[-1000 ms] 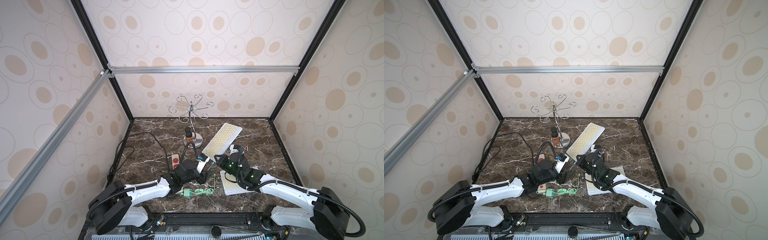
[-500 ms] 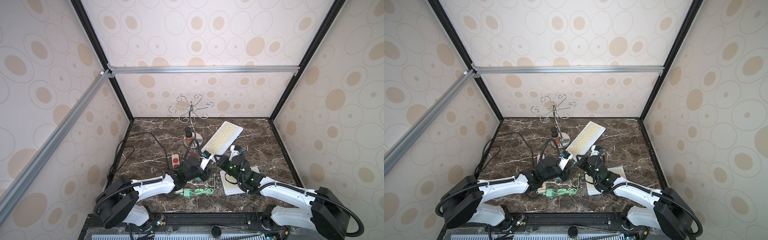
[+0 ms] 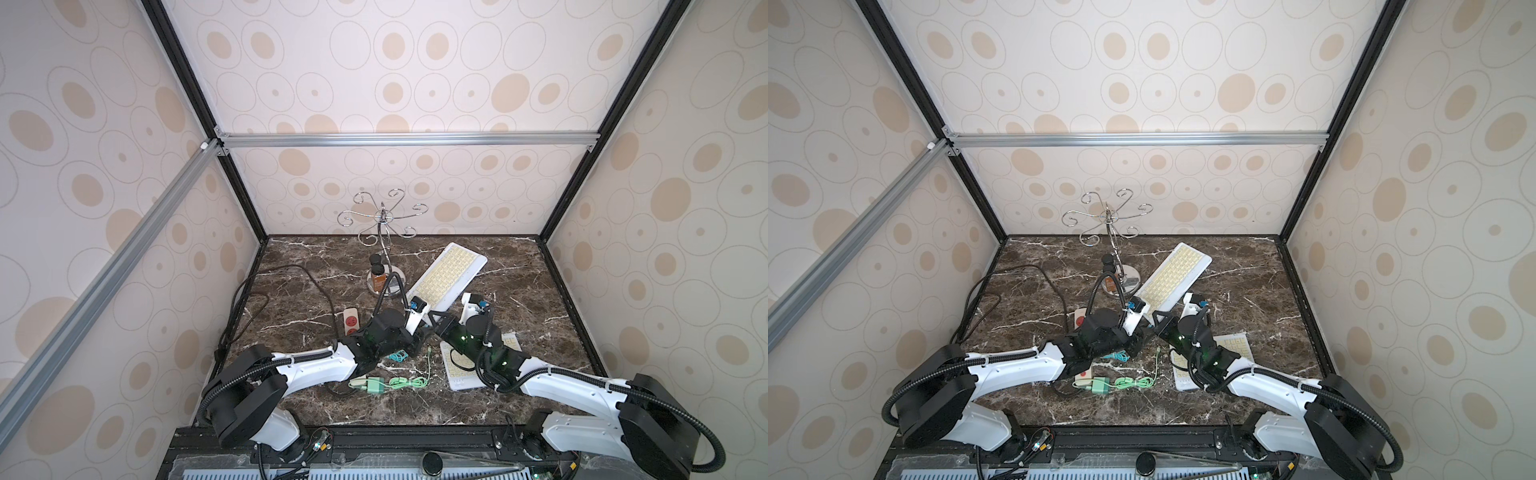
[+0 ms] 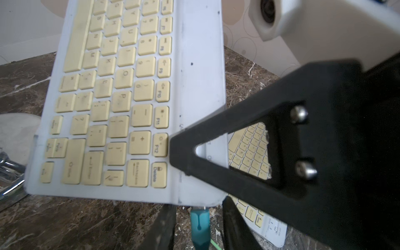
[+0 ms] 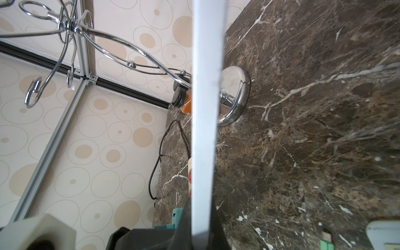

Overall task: Unplug the wireless keyboard
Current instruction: Remove the power cord from the keyboard.

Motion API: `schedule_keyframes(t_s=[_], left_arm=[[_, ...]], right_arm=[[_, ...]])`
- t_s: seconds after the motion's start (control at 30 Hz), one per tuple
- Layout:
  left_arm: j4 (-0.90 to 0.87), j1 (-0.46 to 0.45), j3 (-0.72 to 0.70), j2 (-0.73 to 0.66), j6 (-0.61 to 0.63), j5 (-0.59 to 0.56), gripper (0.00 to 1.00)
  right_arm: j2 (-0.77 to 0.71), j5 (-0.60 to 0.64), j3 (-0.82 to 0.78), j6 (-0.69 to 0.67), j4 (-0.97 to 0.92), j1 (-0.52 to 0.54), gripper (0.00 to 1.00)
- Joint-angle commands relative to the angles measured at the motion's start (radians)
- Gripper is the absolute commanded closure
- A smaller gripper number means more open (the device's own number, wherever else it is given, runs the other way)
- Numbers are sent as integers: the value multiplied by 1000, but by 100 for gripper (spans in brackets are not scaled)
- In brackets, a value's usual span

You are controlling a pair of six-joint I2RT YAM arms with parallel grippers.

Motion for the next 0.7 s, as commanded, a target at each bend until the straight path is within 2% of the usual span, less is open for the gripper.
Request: schedule_keyframes(t_s=[0.0, 0.3, 0.67], left_arm=[[14, -1, 44, 7, 11, -3, 74], [15, -1, 33, -7, 8, -1, 100], [20, -1, -2, -37, 8, 32, 100]], right_arm=[[-7, 10, -2, 4, 84, 9, 100], [3, 20, -16, 7, 106, 9, 100], [42, 41, -39, 17, 163, 9, 100]])
